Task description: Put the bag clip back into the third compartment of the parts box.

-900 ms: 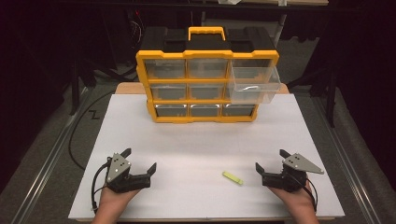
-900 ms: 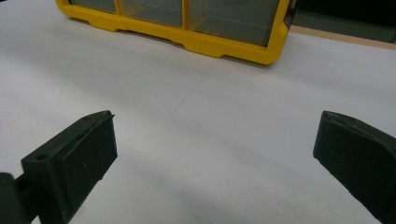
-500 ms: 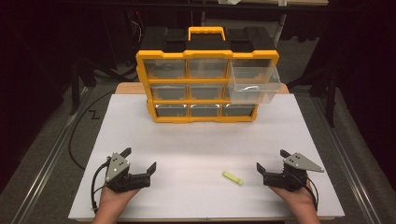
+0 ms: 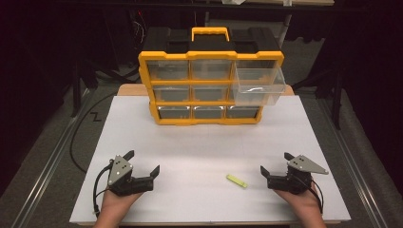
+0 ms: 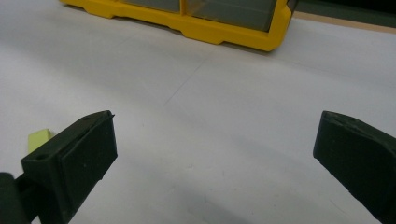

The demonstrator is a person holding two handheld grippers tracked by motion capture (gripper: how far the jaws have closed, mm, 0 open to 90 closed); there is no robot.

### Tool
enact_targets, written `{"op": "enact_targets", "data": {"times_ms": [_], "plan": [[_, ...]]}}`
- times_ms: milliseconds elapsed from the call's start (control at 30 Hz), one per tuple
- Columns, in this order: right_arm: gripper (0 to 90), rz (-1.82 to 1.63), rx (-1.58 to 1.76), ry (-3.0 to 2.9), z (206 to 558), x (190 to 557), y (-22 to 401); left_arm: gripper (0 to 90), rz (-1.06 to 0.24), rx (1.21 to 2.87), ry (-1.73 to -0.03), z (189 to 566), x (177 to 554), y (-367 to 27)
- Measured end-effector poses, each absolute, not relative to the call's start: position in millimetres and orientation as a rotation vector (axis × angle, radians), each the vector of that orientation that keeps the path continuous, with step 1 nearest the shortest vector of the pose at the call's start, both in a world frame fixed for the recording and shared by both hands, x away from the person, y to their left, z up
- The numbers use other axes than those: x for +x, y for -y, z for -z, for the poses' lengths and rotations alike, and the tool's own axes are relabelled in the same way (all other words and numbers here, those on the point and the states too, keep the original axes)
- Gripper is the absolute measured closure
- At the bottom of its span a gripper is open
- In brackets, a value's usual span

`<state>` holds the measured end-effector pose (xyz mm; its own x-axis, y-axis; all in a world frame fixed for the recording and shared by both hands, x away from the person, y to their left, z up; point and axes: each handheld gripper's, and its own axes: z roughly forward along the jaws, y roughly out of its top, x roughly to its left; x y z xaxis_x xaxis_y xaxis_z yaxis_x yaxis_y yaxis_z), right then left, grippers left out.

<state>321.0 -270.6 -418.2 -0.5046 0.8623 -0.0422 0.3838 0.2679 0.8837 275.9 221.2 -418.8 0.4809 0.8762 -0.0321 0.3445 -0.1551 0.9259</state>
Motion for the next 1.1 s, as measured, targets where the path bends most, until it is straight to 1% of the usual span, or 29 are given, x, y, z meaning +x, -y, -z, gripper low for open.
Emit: {"op": "enact_targets", "data": {"times_ms": [533,633,667,700,800,900,933,967,1000,1033,1067,1100], "plan": [[0.4,-1.173,1.087,-2.093,419,322,256,0.3,-0.661,1.729,-1.035,419,276,-220],[1.9,-1.167,1.082,-2.125,419,323,250,0.3,-0.661,1.727,-1.036,419,276,-220],[5.2,-1.176,1.08,-2.152,419,323,246,0.3,-0.661,1.729,-1.035,419,276,-220],[5.2,-1.176,1.08,-2.152,419,323,246,0.3,-0.661,1.729,-1.033,419,276,-220],[13.9,-1.192,1.074,-2.177,419,323,241,0.3,-0.661,1.732,-1.03,419,276,-220],[32.3,-1.198,1.048,-2.209,419,322,235,0.3,-0.662,1.726,-1.032,419,276,-220],[32.3,-1.198,1.048,-2.209,419,322,235,0.3,-0.662,1.726,-1.032,419,276,-220],[36.9,-1.196,1.043,-2.215,420,321,233,0.3,-0.664,1.725,-1.033,419,276,-220],[42.7,-1.181,1.023,-2.234,420,320,229,0.3,-0.665,1.724,-1.034,419,276,-220],[51.7,-1.17,1.009,-2.246,421,319,226,0.3,-0.664,1.725,-1.033,419,276,-220],[51.7,-1.17,1.009,-2.246,421,319,226,0.3,-0.663,1.726,-1.033,419,276,-221],[62.7,-1.152,0.982,-2.279,423,318,223,0.3,-0.663,1.725,-1.032,419,276,-220]]}}
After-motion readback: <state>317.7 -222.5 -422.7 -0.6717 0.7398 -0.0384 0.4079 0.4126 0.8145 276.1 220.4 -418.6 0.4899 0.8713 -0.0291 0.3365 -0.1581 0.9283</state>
